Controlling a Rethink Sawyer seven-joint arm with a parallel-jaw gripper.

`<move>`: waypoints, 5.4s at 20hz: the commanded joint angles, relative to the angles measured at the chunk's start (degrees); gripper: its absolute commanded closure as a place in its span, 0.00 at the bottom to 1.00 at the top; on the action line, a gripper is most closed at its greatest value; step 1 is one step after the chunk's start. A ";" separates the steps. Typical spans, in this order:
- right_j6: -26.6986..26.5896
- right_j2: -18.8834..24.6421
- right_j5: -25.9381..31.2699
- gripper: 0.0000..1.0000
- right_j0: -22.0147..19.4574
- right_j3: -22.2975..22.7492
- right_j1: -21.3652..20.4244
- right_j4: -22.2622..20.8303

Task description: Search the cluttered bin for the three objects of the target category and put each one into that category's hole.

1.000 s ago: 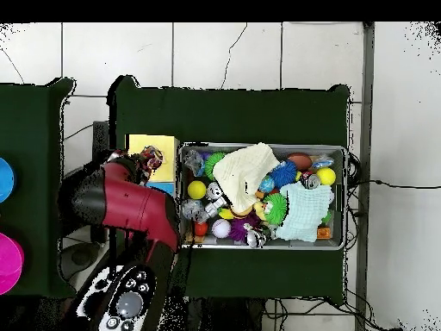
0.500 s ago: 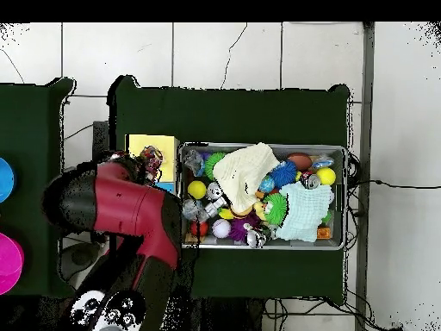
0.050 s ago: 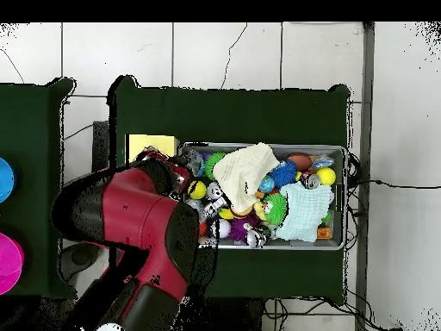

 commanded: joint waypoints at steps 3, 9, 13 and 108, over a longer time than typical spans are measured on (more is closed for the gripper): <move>11.15 1.60 -12.06 1.00 -4.74 7.48 3.18 -4.01; 10.38 6.43 -19.51 1.00 -8.77 12.13 2.00 -4.00; 10.08 7.99 -22.22 1.00 -10.25 13.97 2.03 -3.83; 14.53 35.33 -81.95 1.00 -44.68 32.57 16.23 -19.97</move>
